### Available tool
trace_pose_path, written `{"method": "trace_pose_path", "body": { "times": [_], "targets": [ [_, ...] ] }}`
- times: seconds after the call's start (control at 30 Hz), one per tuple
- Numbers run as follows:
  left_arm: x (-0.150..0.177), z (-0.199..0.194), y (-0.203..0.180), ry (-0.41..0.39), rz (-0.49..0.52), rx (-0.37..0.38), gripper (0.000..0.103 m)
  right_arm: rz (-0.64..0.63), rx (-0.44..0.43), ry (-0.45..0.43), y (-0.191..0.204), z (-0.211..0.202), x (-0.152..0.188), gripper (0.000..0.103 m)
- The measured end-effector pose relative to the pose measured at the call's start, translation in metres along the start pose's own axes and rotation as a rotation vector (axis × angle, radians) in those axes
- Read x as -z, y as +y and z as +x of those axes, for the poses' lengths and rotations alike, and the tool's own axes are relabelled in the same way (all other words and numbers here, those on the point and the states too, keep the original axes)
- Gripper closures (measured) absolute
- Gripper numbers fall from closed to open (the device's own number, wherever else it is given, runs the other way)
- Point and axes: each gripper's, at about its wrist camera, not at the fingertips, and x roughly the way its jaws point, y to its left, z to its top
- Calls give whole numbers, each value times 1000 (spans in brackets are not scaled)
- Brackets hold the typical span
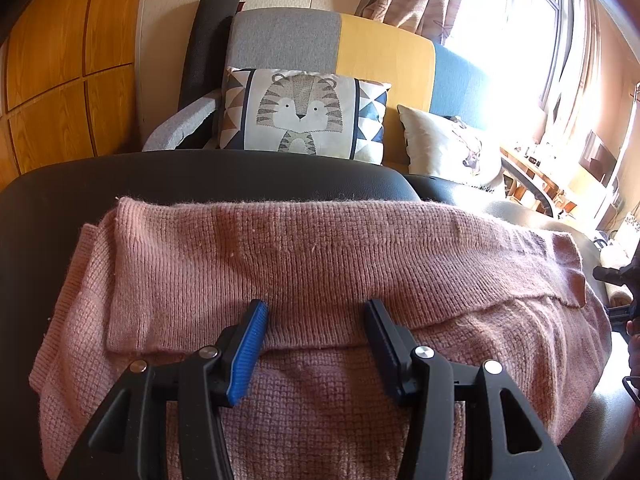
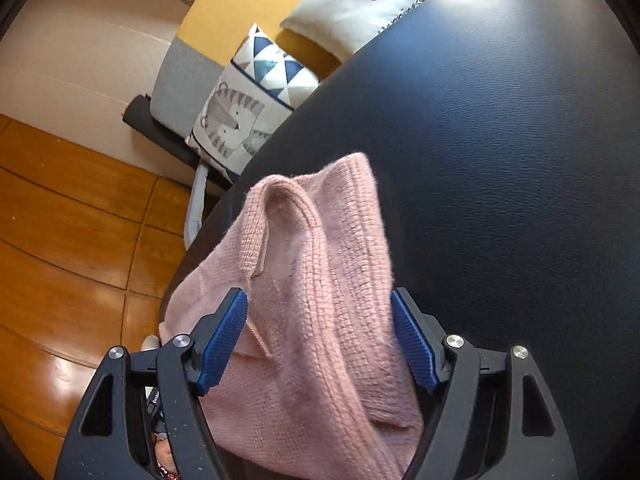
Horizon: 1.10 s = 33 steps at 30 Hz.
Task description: Fold clothes
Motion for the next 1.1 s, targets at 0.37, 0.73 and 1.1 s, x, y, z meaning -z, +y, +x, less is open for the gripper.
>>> {"method": "trace_pose_path", "body": {
  "times": [0.37,0.73,1.1],
  "targets": [
    [1,0,3,-1,-12,13,50,-117,57,45,26,23,-3,20],
    [1,1,2,-2,-13,14,50,-128,149,29,25,26,3,57],
    [-1,0,1,-2,-7,6,50,-16,76,-28,21,8,10,79]
  ]
}}
